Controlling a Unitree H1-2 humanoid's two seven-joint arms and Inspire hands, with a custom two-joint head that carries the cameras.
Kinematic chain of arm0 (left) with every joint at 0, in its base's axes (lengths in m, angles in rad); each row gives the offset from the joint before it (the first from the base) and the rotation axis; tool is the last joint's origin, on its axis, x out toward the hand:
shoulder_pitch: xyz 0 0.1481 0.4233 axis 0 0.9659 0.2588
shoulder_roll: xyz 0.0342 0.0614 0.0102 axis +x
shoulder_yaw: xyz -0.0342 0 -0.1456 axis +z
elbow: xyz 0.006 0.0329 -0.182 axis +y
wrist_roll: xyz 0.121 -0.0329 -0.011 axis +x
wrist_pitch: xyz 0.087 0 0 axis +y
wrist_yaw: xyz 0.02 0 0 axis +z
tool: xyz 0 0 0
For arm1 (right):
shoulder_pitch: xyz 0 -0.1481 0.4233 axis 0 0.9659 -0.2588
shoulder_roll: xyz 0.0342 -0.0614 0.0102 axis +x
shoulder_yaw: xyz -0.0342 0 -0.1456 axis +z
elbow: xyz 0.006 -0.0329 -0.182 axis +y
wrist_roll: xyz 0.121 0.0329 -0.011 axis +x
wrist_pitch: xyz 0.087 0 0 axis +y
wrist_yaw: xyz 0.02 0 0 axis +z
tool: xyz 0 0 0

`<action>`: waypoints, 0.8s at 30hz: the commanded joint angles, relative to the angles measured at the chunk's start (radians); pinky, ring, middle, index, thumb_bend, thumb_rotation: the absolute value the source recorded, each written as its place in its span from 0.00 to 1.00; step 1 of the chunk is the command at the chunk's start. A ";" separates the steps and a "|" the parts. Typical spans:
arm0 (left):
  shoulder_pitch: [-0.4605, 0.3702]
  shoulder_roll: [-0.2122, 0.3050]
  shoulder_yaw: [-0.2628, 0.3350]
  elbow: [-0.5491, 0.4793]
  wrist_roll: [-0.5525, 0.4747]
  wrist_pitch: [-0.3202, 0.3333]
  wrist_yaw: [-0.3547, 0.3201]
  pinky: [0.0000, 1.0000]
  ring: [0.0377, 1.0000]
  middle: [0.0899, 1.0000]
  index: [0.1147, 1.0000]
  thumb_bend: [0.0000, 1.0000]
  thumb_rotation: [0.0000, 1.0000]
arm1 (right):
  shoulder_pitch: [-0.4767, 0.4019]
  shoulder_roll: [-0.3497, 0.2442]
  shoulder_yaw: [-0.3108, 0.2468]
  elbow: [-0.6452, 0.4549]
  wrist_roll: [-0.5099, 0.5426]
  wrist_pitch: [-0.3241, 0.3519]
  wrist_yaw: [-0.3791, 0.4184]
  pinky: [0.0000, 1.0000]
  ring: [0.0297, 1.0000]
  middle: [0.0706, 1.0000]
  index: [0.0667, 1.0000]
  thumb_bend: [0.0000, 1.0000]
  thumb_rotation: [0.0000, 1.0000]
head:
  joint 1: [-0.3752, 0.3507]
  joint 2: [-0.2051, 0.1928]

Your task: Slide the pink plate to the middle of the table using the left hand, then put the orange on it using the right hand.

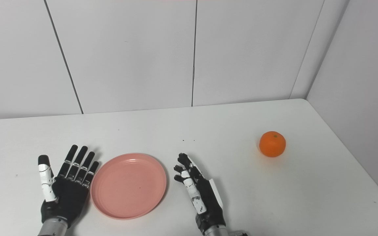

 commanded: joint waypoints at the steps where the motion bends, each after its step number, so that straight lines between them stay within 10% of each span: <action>1: 0.009 -0.004 -0.001 0.014 0.002 0.024 0.013 1.00 0.91 0.84 0.84 0.78 0.65 | 0.028 0.000 -0.002 0.035 0.010 -0.002 0.003 0.84 0.87 0.91 0.89 0.83 0.86 | 0.010 -0.001; 24: -0.010 0.015 0.021 0.056 -0.011 0.026 -0.002 1.00 0.92 0.83 0.83 0.77 0.65 | 0.006 -0.009 -0.052 -0.109 -0.068 -0.034 -0.077 0.86 0.84 0.82 0.84 0.83 0.85 | -0.006 -0.028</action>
